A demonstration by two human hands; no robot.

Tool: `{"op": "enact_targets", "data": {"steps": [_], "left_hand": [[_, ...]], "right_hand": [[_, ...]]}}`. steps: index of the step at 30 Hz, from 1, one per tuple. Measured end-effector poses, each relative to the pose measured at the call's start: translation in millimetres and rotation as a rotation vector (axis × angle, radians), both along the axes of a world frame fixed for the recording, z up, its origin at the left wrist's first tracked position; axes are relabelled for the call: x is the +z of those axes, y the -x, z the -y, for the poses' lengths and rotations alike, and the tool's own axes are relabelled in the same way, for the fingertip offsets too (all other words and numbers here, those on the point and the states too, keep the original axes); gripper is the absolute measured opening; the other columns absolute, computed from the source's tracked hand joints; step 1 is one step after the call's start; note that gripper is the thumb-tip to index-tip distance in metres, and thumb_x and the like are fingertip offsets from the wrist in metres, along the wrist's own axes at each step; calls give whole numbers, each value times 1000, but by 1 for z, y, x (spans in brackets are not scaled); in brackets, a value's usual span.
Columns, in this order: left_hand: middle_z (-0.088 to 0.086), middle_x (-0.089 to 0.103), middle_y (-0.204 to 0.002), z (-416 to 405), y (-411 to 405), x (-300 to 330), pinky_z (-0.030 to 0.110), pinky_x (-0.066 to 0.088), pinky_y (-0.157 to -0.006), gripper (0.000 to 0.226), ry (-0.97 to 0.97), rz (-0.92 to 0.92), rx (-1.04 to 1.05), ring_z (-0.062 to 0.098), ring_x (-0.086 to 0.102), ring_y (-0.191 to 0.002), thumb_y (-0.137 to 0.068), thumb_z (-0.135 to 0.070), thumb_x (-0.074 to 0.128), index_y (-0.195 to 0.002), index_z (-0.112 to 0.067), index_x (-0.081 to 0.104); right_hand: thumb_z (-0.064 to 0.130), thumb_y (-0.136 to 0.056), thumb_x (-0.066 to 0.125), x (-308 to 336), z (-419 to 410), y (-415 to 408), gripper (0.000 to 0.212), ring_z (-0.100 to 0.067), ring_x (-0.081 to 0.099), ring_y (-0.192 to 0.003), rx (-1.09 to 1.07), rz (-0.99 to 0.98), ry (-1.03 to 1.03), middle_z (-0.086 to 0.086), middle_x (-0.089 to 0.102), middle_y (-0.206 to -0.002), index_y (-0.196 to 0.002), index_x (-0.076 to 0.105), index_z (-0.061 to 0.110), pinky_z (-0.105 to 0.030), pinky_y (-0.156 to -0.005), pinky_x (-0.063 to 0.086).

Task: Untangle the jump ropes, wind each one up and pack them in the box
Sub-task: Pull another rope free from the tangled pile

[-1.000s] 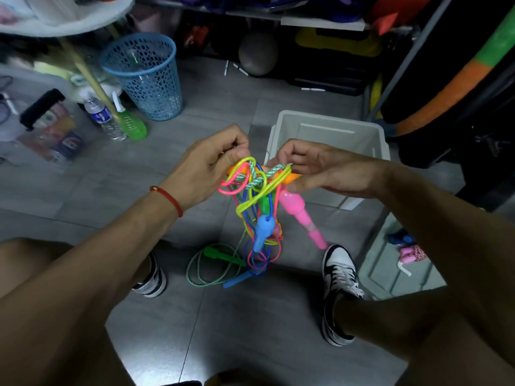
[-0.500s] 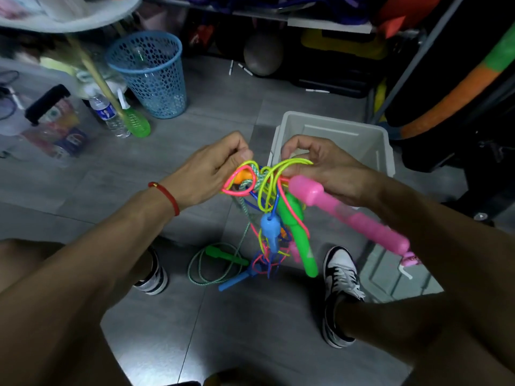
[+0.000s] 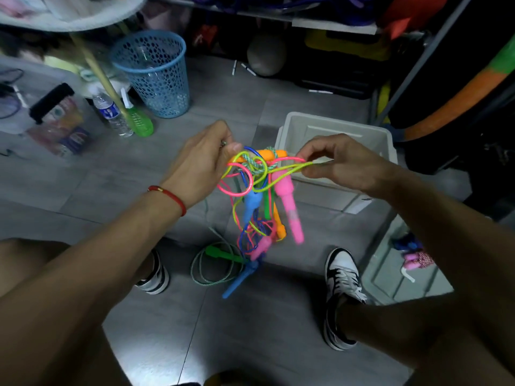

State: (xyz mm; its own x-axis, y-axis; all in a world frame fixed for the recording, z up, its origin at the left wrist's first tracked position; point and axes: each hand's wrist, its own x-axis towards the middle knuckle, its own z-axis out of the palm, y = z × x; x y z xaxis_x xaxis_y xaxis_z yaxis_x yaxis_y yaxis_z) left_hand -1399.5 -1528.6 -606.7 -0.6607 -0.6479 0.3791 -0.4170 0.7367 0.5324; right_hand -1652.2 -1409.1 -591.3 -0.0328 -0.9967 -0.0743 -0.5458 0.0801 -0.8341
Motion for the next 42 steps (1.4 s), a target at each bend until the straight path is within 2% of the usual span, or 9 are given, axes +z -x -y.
{"op": "enact_targets", "data": {"steps": [8, 11, 14, 17, 22, 26, 31, 36, 42], "left_hand": [[3, 53, -79, -13, 18, 11, 30, 28, -71, 24, 253, 38, -186, 21, 37, -76, -100, -30, 52, -88, -9, 53], [7, 55, -81, -21, 25, 12, 34, 33, -73, 27, 325, 45, -223, 26, 39, -75, -102, -27, 50, -85, -6, 54], [9, 56, -81, -20, 26, 12, 36, 35, -73, 27, 346, 48, -248, 26, 40, -76, -101, -28, 50, -86, -6, 54], [10, 56, -81, -20, 25, 9, 36, 36, -73, 27, 348, 53, -251, 26, 40, -77, -100, -28, 50, -87, -5, 55], [13, 55, -83, -10, 21, 14, 42, 35, -72, 25, 424, 59, -194, 31, 46, -74, -103, -27, 50, -89, -6, 52], [8, 57, -82, 0, 8, 21, 39, 34, -72, 33, 305, 27, -146, 28, 43, -77, -101, -34, 48, -88, -5, 56], [-4, 47, -74, -18, 25, 12, 48, 48, -64, 29, 226, 54, -54, 36, 55, -78, -98, -43, 44, -95, -14, 51], [7, 59, -70, -18, 42, 9, 49, 49, -65, 33, 73, 68, 33, 44, 60, -74, -97, -54, 34, -98, -22, 44], [-4, 54, -76, -22, 52, 21, 46, 46, -68, 32, 24, -14, 12, 39, 60, -82, -99, -45, 42, -99, -15, 53]], "right_hand": [[56, -78, 73, -3, 14, -7, 39, -16, 64, -75, -218, -148, -79, -3, 71, -86, -89, 65, 19, -36, -78, 51], [24, -86, 71, -12, 14, -22, 13, -15, 69, -71, -163, -53, -116, 3, 69, -82, -99, 68, 24, -32, -69, 57], [-3, -87, 60, -8, 14, -21, 23, -8, 64, -65, -165, 72, -179, -4, 69, -80, -102, 74, 6, -19, -55, 52], [-7, -87, 59, -6, 12, -11, 20, -3, 61, -55, -197, 105, -232, 4, 66, -62, -99, 73, 1, -19, -55, 52], [-11, -81, 65, -14, 5, 15, 20, -22, 66, -66, -326, 87, -356, -21, 69, -75, -91, 76, 3, -27, -62, 55], [-6, -87, 62, -14, 7, 15, 17, -21, 64, -67, -359, 156, -254, -15, 69, -74, -86, 75, 4, -33, -71, 57], [17, -86, 62, -20, 12, 9, 17, -25, 68, -98, -321, -518, -129, -7, 74, -101, -93, 78, 15, -35, -91, 54], [40, -80, 72, -7, 11, -31, 47, -9, 62, -108, -17, -248, -58, 6, 66, -120, -125, 60, 31, -25, -93, 49], [32, -83, 68, -9, 19, -27, 26, -7, 63, -79, -70, -315, 126, 11, 66, -83, -108, 69, 29, -14, -69, 43]]}}
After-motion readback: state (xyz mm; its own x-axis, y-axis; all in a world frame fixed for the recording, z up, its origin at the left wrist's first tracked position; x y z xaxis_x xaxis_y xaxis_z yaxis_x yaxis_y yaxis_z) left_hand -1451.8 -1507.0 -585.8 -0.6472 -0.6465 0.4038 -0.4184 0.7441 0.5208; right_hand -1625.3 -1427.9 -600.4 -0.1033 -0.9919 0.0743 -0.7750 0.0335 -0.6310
